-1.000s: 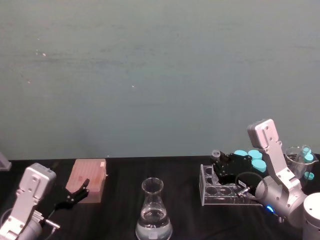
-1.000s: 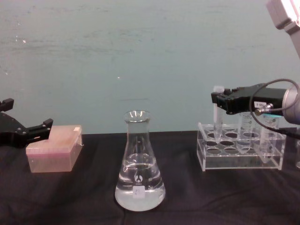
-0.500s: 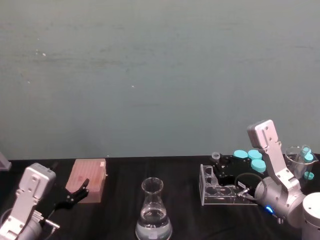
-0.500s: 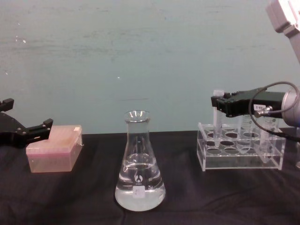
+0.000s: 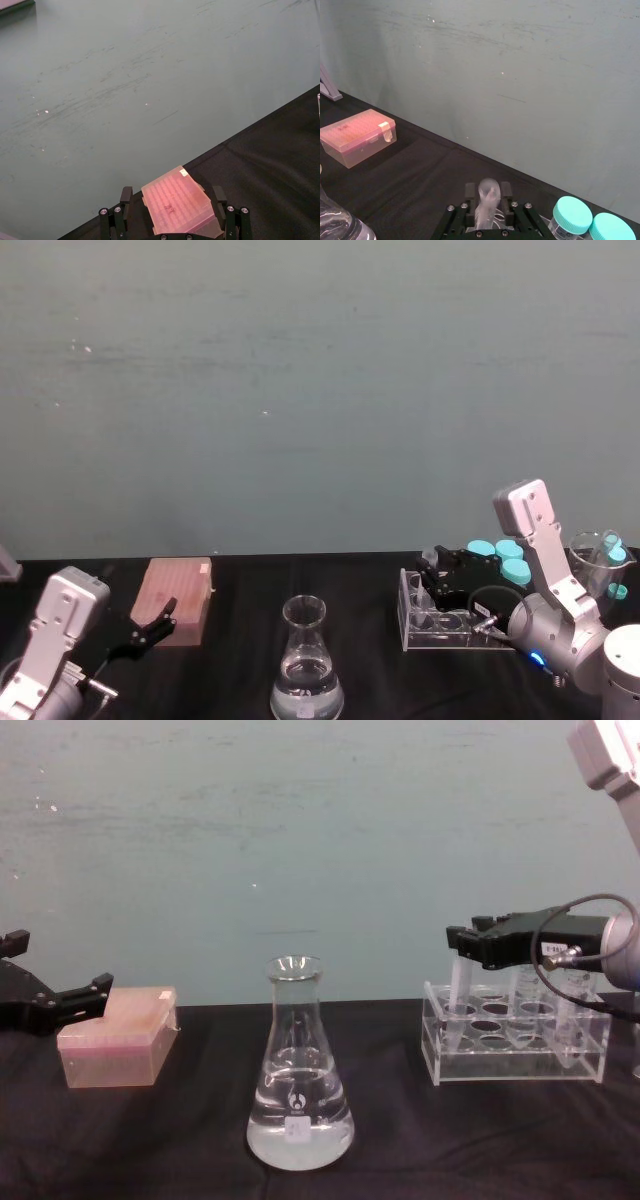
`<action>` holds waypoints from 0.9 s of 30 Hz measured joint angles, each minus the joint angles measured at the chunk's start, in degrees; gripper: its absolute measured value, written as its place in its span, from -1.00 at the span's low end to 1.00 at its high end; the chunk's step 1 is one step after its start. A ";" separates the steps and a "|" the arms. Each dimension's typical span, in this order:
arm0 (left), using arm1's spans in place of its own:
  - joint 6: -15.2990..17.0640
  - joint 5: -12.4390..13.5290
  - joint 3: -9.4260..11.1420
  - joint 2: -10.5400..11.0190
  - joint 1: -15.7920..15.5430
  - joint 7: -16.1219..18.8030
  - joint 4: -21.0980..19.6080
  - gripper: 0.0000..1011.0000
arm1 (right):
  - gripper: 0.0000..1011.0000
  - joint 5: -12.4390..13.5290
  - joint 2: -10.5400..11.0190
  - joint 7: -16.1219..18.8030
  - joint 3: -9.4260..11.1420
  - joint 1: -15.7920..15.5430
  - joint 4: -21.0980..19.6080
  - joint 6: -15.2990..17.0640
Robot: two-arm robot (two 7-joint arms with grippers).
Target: Pour the liquid from the test tube into the beaker using one hand.
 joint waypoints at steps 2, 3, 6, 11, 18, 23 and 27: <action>0.00 0.00 0.00 0.00 0.00 0.00 0.00 0.98 | -0.34 -0.02 0.00 0.00 0.00 0.00 0.00 -0.01; 0.00 0.00 0.00 0.00 0.00 0.00 0.00 0.98 | -0.27 -0.05 0.00 0.00 0.00 -0.01 -0.01 -0.01; 0.00 0.00 0.00 0.00 0.00 0.00 0.00 0.98 | -0.06 -0.09 0.00 -0.01 0.00 -0.02 -0.02 -0.03; 0.00 0.00 0.00 0.00 0.00 0.00 0.00 0.98 | 0.29 -0.12 0.00 -0.01 0.00 -0.04 -0.03 -0.05; 0.00 0.00 0.00 0.00 0.00 0.00 0.00 0.98 | 0.67 -0.18 0.00 -0.01 0.00 -0.06 -0.07 -0.08; 0.00 0.00 0.00 0.00 0.00 0.00 0.00 0.98 | 0.96 -0.20 0.00 -0.01 0.00 -0.05 -0.07 -0.08; 0.00 0.00 0.00 0.00 0.00 0.00 0.00 0.98 | 0.98 -0.20 0.00 -0.01 0.00 -0.05 -0.07 -0.08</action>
